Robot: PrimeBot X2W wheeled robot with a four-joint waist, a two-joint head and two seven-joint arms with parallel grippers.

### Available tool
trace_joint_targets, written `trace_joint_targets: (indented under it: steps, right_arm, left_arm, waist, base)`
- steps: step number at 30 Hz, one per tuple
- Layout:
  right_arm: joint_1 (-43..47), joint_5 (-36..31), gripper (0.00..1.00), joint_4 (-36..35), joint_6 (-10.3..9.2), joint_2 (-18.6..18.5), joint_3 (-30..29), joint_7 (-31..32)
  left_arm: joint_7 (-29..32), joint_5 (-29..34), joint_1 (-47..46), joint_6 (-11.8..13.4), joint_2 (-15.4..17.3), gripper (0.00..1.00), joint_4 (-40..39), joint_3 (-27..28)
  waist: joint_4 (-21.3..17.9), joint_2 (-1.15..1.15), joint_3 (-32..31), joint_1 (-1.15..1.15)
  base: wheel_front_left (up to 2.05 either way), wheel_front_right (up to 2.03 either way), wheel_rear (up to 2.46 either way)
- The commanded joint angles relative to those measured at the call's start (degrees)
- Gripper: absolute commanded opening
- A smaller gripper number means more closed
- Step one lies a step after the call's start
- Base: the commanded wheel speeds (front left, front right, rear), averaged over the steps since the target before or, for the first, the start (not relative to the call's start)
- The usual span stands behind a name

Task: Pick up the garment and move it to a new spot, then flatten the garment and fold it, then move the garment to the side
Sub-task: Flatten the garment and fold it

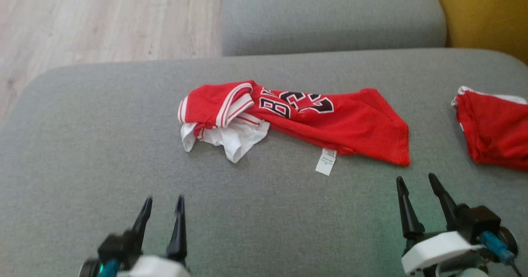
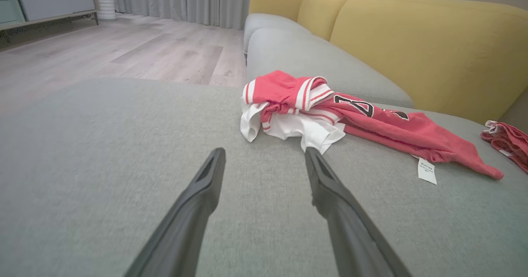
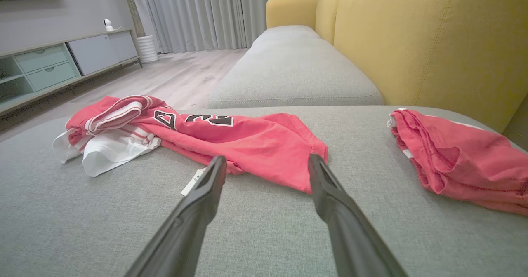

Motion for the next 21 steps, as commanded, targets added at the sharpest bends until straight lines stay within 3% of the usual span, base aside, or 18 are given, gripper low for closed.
trace_joint_targets:
  steps: [1, 8, 15, 21]
  right_arm:
    - [-3.39, -0.63, 1.0, -2.43, 0.39, -0.33, 1.47, -0.32]
    - [-8.27, -1.96, 1.0, -5.47, 0.39, -0.33, 2.95, 0.91]
    - [-12.87, -2.29, 1.0, -6.32, 0.39, -0.33, 3.63, 0.57]
    - [-14.35, -2.11, 1.0, -5.52, 0.39, -0.33, 3.91, -0.48]
  left_arm:
    - [0.24, 0.82, -5.32, -0.26, 0.61, 1.0, -1.84, 1.61]
    - [3.92, 3.14, -16.85, -2.89, -1.63, 1.0, 2.22, -0.76]
    - [5.88, 2.49, -26.61, -5.76, -3.86, 1.0, 13.07, -0.32]
    - [5.65, 2.08, -32.28, -7.35, -4.43, 1.0, 21.51, 0.68]
  waist:
    - [-0.78, 0.0, 1.43, 0.0]
    - [-4.79, 0.0, 9.68, 0.0]
    - [-9.11, 0.0, 16.71, 0.0]
    - [-10.61, 0.0, 19.43, 0.0]
  base:
    - [0.0, 0.0, 0.0]
    - [0.0, 0.0, 0.0]
    - [0.0, 0.0, 0.0]
    - [0.0, 0.0, 0.0]
